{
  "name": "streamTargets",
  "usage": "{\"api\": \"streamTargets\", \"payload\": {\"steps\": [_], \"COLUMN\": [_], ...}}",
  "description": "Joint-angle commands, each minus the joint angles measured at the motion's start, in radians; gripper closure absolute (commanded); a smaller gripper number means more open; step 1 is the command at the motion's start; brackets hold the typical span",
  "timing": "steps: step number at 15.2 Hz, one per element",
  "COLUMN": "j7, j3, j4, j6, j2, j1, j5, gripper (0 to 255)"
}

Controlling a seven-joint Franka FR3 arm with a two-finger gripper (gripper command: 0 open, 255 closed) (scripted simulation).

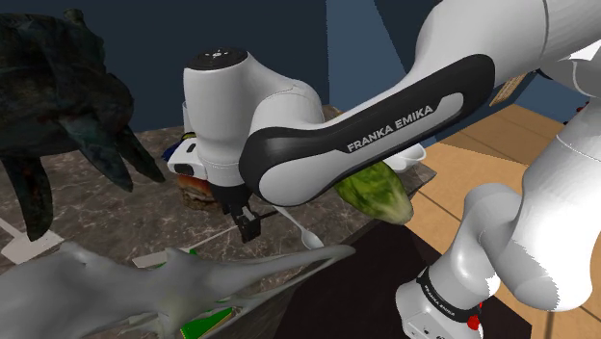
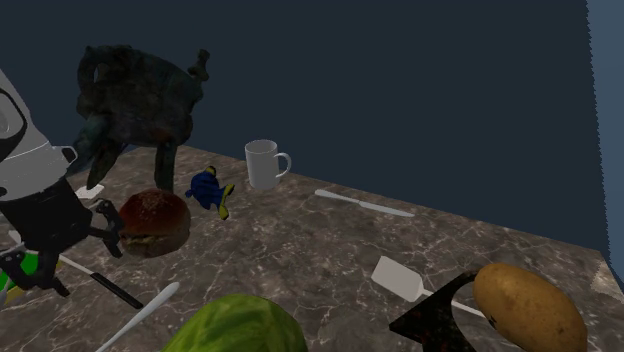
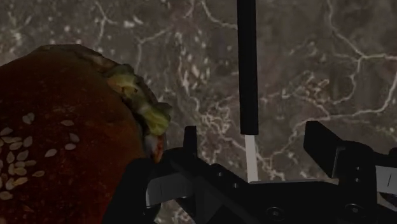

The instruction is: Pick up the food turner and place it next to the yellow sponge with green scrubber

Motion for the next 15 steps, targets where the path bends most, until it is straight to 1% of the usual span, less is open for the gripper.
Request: {"api": "streamTargets", "payload": {"steps": [1,3,7,15], "j7": [0.000,0.000,-0.011,-0.011], "j3": [-0.001,-0.001,0.006,0.006], "j4": [0.000,0.000,0.078,0.078], "j6": [0.000,0.000,-0.123,-0.123], "j2": [0.000,0.001,-0.045,-0.045], "j1": [0.000,-0.001,0.005,0.005], "j5": [0.000,0.000,0.017,0.017], "gripper": [0,0,0,0]}}
